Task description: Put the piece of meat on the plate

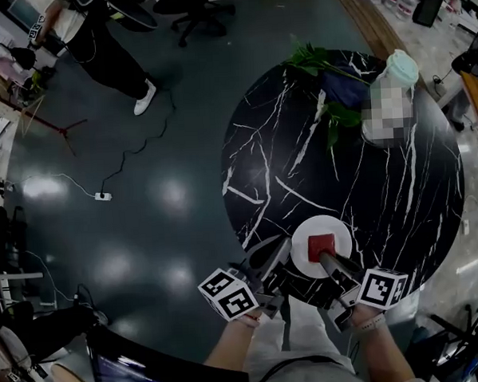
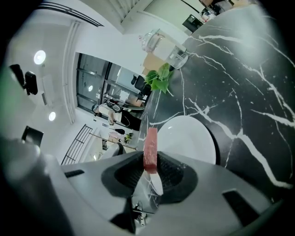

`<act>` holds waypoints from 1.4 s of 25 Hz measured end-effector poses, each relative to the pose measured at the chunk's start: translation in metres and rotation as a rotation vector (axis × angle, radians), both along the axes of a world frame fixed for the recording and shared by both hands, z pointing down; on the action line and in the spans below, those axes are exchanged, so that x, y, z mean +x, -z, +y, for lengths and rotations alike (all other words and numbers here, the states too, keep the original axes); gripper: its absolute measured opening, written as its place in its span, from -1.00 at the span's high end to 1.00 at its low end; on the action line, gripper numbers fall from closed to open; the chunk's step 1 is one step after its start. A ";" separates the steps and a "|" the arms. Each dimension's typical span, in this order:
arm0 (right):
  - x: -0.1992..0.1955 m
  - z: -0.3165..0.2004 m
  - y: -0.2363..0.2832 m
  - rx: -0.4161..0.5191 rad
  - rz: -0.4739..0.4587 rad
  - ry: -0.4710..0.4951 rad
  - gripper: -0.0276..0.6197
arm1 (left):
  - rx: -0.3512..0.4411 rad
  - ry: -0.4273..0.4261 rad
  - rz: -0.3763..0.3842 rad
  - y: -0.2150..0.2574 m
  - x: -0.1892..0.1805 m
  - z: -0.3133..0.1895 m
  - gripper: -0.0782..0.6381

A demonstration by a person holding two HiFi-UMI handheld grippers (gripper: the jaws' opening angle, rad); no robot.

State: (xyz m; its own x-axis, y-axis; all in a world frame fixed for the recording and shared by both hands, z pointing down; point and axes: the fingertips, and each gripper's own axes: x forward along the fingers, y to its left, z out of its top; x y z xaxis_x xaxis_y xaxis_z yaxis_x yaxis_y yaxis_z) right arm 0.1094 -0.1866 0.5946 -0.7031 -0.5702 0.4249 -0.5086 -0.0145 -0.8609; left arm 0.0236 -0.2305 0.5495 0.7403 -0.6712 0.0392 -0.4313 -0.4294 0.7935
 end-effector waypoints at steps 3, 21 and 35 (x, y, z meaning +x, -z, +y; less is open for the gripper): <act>-0.001 0.000 -0.004 -0.019 0.009 0.004 0.65 | -0.009 0.018 -0.002 0.000 -0.005 -0.001 0.76; 0.002 -0.006 -0.013 0.101 0.335 0.195 0.65 | -0.025 0.039 0.012 -0.002 -0.013 0.005 0.76; -0.003 0.006 -0.012 0.277 0.657 0.450 0.19 | -0.036 0.045 0.026 -0.002 -0.019 0.010 0.76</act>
